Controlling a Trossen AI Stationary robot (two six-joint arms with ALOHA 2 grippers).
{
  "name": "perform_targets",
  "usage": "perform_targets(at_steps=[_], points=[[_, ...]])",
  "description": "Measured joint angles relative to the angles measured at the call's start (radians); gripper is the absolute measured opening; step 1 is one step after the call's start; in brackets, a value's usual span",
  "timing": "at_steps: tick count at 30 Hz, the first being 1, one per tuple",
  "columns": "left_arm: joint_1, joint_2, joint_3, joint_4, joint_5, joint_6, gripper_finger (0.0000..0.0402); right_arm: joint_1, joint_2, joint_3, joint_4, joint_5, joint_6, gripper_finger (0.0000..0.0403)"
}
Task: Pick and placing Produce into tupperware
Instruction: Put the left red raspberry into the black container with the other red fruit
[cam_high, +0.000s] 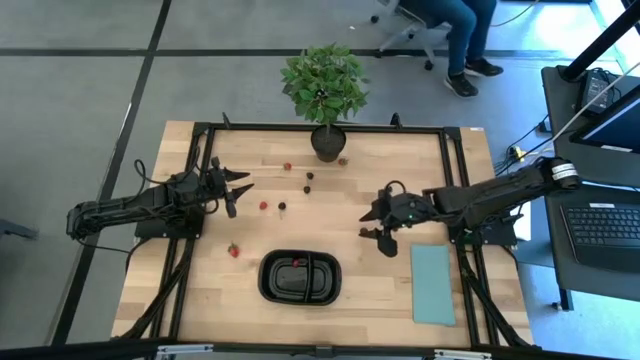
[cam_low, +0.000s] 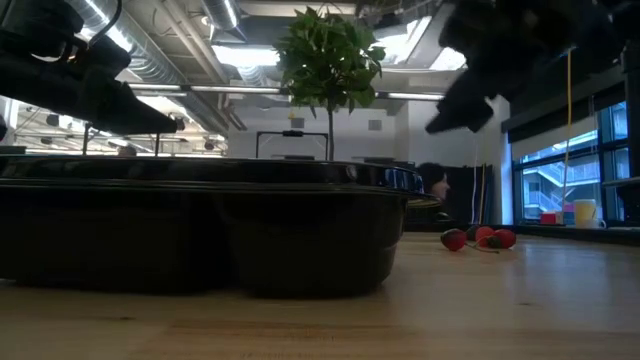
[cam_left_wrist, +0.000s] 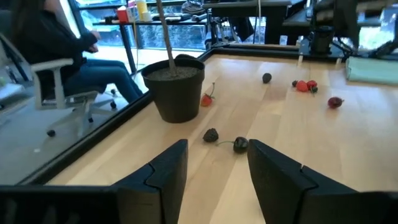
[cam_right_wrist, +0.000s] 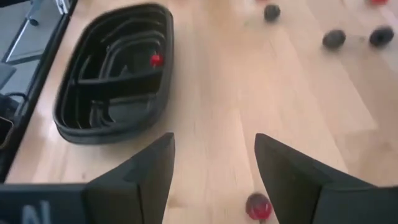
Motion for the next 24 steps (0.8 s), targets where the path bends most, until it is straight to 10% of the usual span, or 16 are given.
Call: perform_targets(at_steps=[10, 24], points=[[0.0, 0.0, 0.0, 0.0, 0.031, 0.104, 0.0239, -0.004, 0.0, -0.052, 0.056, 0.0, -0.033, 0.0223], [0.0, 0.001, 0.0, 0.005, 0.103, 0.034, 0.0244, -0.003, 0.0, -0.052, 0.137, 0.015, -0.16, 0.0223]])
